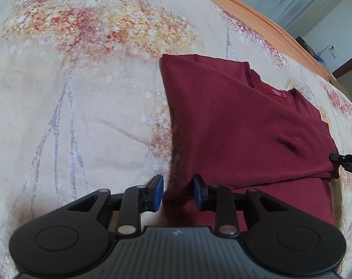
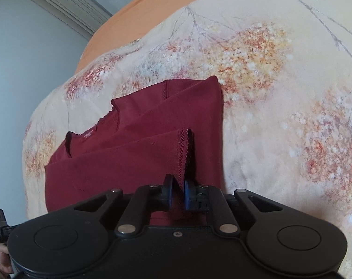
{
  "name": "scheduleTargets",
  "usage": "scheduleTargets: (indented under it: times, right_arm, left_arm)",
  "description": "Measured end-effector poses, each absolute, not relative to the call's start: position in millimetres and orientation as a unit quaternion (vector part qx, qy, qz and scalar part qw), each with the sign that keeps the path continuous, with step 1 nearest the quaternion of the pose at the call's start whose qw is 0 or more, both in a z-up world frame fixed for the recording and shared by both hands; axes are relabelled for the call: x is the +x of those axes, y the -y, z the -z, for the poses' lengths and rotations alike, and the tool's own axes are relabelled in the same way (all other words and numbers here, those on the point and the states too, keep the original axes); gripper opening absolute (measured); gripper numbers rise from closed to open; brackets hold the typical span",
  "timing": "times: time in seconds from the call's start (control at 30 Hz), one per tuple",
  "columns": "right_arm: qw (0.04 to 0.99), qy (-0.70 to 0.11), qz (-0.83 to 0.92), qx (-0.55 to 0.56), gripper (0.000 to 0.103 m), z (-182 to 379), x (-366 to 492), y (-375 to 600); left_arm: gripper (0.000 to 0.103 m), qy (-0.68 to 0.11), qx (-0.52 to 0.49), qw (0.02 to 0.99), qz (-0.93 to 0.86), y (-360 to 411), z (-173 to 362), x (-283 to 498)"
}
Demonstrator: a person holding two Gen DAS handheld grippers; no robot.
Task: Fold small clothes
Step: 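Press the folded side flat with the right tool while the left tool holds the hem, then move both tools to the sweater hem and close on its edge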
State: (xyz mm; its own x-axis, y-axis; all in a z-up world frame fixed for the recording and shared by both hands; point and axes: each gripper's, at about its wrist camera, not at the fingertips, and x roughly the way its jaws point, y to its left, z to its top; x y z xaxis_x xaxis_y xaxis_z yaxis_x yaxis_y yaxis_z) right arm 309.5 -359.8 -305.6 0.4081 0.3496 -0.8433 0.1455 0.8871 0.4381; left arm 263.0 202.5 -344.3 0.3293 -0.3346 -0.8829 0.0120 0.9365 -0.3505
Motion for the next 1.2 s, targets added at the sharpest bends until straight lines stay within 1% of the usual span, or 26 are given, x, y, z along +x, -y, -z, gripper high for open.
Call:
scheduleTargets:
  times: [0.1,0.17,0.4,0.43,0.47,0.5,0.57,0.6,0.67,0.7,0.8,0.83,0.87,0.9,0.97,1.0,1.03,1.07,1.1,1.17,1.2]
  right_arm:
    - [0.837,-0.505,-0.053,0.203,0.021,289.3,308.0,354.7]
    - [0.85,-0.489,-0.053,0.188,0.026,282.0,310.0,351.5]
    - [0.837,-0.517,-0.036,0.176,0.026,303.3,342.7,349.0]
    - [0.834,-0.519,-0.039,0.184,0.021,306.6,344.9,350.7]
    - [0.835,-0.513,-0.046,0.192,0.011,305.8,345.3,352.1]
    - [0.84,-0.504,-0.05,0.196,0.01,302.2,344.5,353.3]
    - [0.852,-0.487,-0.033,0.192,0.002,295.5,341.3,356.6]
    - [0.85,-0.491,-0.025,0.187,0.002,296.4,341.5,358.5]
    - [0.839,-0.519,-0.014,0.166,0.008,303.2,342.2,360.2]
    - [0.839,-0.52,-0.011,0.158,0.008,301.7,340.2,359.8]
    - [0.862,-0.483,-0.044,0.143,0.016,281.9,322.0,350.4]
    - [0.861,-0.484,-0.063,0.147,0.022,280.2,316.2,345.6]
    - [0.855,-0.491,-0.08,0.146,0.024,281.4,310.6,340.0]
    - [0.849,-0.503,-0.091,0.132,0.025,285.1,305.6,333.6]
    - [0.842,-0.529,-0.076,0.07,0.025,294.7,294.9,320.2]
    - [0.844,-0.53,-0.068,0.058,0.025,295.7,287.8,317.9]
    - [0.847,-0.523,-0.068,0.069,0.027,294.0,279.6,318.3]
    - [0.849,-0.515,-0.072,0.099,0.034,291.6,270.2,320.1]
    - [0.849,-0.506,-0.08,0.13,0.037,289.1,259.5,321.6]
    - [0.846,-0.499,-0.091,0.165,0.048,284.6,239.5,320.1]
    - [0.843,-0.5,-0.096,0.174,0.049,284.1,230.0,317.9]
  left_arm:
    - [0.032,-0.569,-0.139,0.803,0.107,-201.7,343.3,262.6]
    - [0.035,-0.568,-0.136,0.805,0.107,-201.2,342.5,261.6]
    - [0.044,-0.567,-0.133,0.806,0.103,-200.5,341.3,256.5]
    - [0.045,-0.567,-0.133,0.806,0.103,-200.3,340.9,255.9]
    - [0.045,-0.567,-0.133,0.806,0.102,-200.1,340.7,255.6]
    - [0.046,-0.567,-0.134,0.806,0.102,-200.1,340.6,255.2]
    - [0.047,-0.567,-0.134,0.807,0.102,-200.2,340.5,255.4]
    - [0.047,-0.566,-0.134,0.807,0.102,-200.3,340.7,254.9]
    - [0.048,-0.567,-0.135,0.806,0.1,-200.2,341.9,254.8]
    - [0.048,-0.568,-0.135,0.806,0.098,-199.7,342.0,254.4]
    - [0.05,-0.567,-0.132,0.808,0.093,-198.7,337.8,251.6]
    - [0.052,-0.563,-0.129,0.811,0.092,-198.2,334.7,249.1]
    - [0.053,-0.56,-0.125,0.814,0.092,-197.6,332.1,245.5]
    - [0.054,-0.558,-0.123,0.816,0.091,-196.5,329.8,241.9]
    - [0.054,-0.558,-0.117,0.816,0.094,-193.3,327.2,231.7]
    - [0.054,-0.56,-0.115,0.815,0.095,-190.7,326.5,225.8]
    - [0.054,-0.563,-0.114,0.812,0.098,-188.0,326.1,218.8]
    - [0.055,-0.566,-0.114,0.81,0.102,-185.2,326.0,211.4]
    - [0.056,-0.568,-0.114,0.808,0.108,-182.6,325.7,202.4]
    - [0.06,-0.572,-0.111,0.804,0.12,-176.6,326.6,182.7]
    - [0.061,-0.576,-0.109,0.8,0.124,-173.4,328.1,172.4]
